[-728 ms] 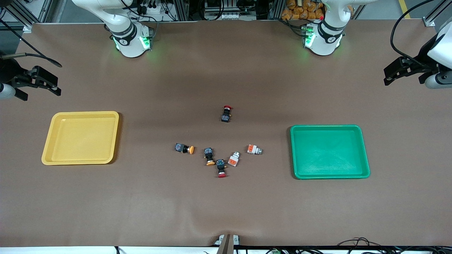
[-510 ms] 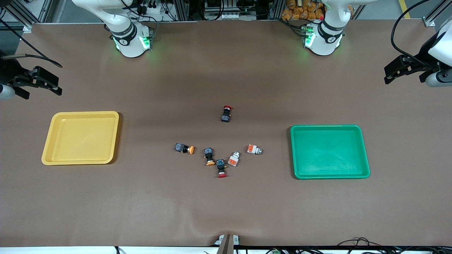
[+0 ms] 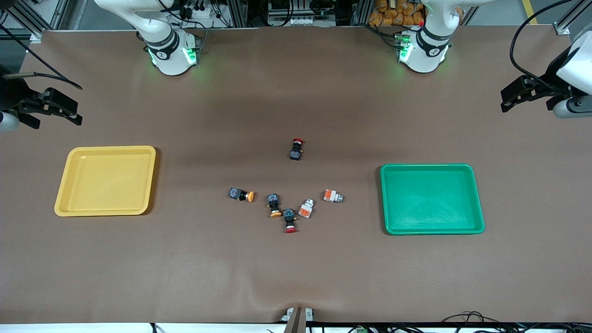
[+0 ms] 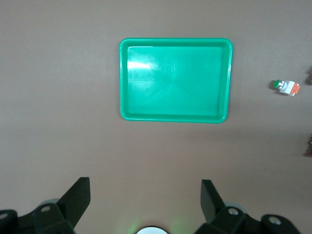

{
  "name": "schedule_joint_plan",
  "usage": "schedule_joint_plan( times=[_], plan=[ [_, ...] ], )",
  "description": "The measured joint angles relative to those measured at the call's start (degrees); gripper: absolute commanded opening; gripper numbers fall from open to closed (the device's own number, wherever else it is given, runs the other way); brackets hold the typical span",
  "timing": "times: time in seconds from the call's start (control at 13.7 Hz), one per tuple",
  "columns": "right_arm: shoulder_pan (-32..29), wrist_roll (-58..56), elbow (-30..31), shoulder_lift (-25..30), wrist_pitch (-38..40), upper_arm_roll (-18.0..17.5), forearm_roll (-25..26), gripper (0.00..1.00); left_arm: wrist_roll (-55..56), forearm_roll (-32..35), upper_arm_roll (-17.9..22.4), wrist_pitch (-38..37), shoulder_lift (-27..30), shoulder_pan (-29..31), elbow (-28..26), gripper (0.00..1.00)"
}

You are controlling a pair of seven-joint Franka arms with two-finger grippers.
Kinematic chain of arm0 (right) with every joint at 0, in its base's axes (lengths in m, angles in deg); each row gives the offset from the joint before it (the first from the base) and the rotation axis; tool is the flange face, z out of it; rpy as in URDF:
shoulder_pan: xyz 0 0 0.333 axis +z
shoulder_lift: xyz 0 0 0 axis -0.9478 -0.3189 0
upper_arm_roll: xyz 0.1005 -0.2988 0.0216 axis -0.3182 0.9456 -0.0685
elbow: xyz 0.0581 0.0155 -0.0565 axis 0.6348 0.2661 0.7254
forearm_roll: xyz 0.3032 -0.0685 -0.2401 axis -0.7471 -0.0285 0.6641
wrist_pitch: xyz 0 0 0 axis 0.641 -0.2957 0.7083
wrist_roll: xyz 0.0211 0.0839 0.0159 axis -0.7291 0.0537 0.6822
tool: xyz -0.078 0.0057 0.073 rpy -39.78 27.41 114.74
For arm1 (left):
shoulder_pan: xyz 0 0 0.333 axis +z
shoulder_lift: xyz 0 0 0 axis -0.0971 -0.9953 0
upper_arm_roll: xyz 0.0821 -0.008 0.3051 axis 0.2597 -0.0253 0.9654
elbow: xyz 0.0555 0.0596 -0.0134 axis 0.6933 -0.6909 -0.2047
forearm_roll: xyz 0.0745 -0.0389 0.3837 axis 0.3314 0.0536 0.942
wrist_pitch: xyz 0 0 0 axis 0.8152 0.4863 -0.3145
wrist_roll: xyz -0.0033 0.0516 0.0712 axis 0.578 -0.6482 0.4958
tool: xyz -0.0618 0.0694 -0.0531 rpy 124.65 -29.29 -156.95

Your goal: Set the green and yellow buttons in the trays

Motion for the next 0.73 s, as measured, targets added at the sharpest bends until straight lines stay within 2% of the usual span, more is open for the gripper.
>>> schedule_joint_plan(
  times=[0.36,0.73],
  plan=[
    [-0.16,0.04,0.0,-0.24,0.14,0.14,0.0,1.0,0.19,-0.1,-0.58,0.19,-3.35,-3.01,-0.52,1.0],
    [-0.3,0.13,-0.01,-1.79,0.14,0.26,0.01,1.0,5.32,-0.18,-2.22,7.7,-11.39,-9.86,-1.12,1.0]
  ],
)
